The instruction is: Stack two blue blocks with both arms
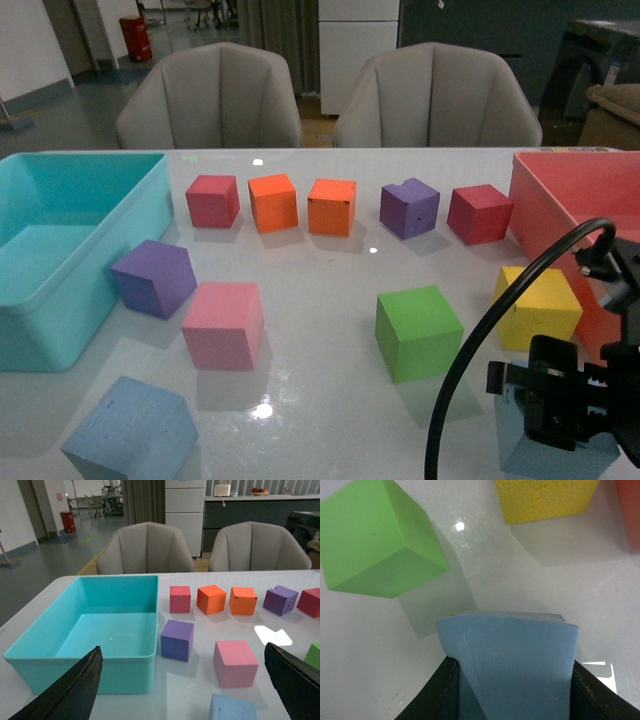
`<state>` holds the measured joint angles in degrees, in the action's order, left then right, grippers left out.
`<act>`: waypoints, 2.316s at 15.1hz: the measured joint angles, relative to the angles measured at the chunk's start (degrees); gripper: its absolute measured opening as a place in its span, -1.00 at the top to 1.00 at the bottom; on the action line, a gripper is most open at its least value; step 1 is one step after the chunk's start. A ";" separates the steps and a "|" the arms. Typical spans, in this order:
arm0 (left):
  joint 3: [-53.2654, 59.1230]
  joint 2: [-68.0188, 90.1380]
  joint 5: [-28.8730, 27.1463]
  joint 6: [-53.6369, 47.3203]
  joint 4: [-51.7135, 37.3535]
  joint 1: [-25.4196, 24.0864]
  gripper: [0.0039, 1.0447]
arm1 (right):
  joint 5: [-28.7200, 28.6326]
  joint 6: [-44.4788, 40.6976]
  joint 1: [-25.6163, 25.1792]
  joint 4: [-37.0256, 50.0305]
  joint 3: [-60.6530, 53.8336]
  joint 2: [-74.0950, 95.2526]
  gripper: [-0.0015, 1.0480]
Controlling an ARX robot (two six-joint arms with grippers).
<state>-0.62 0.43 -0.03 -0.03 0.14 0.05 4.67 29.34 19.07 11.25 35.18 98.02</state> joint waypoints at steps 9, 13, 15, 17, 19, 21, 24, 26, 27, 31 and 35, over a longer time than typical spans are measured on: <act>0.00 0.00 0.02 0.00 0.02 0.00 -0.88 | -0.20 -11.28 0.70 -10.73 32.85 9.05 0.25; 0.00 0.00 0.02 0.00 0.04 0.00 -0.88 | -6.38 -10.45 8.13 -17.14 55.60 27.91 0.25; 0.00 0.00 0.02 0.00 0.02 0.00 -0.88 | -8.20 -8.46 8.66 -19.61 60.65 33.44 0.25; 0.00 0.00 0.02 0.00 0.04 0.00 -0.88 | -9.05 -6.19 7.87 -22.86 66.23 37.18 0.25; 0.00 0.00 0.02 0.00 0.02 0.00 -0.88 | -8.98 -4.00 6.73 -27.39 71.58 40.76 0.25; 0.00 0.00 0.02 0.00 0.04 0.00 -0.88 | -9.18 -2.82 5.90 -28.81 73.42 42.97 0.25; 0.00 0.00 0.02 0.00 0.04 0.00 -0.88 | -9.73 -1.68 4.87 -31.06 74.60 45.16 0.25; 0.00 0.00 0.02 0.00 0.02 0.00 -0.88 | -10.12 -1.66 4.87 -31.80 75.60 45.29 -0.27; 0.00 0.00 0.02 0.00 0.04 0.00 -0.88 | -10.10 -1.68 4.92 -32.11 75.97 45.29 -0.51; 0.00 0.00 0.02 0.00 0.02 0.00 -0.88 | -9.22 -1.60 4.85 -31.69 75.71 45.13 -0.86; 0.00 0.00 0.02 0.00 0.02 0.00 -0.88 | -9.05 -1.01 4.42 -27.43 70.27 40.17 -0.87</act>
<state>-0.62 0.43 -0.01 -0.03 0.16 0.05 -4.38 28.34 23.49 -16.19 105.45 138.19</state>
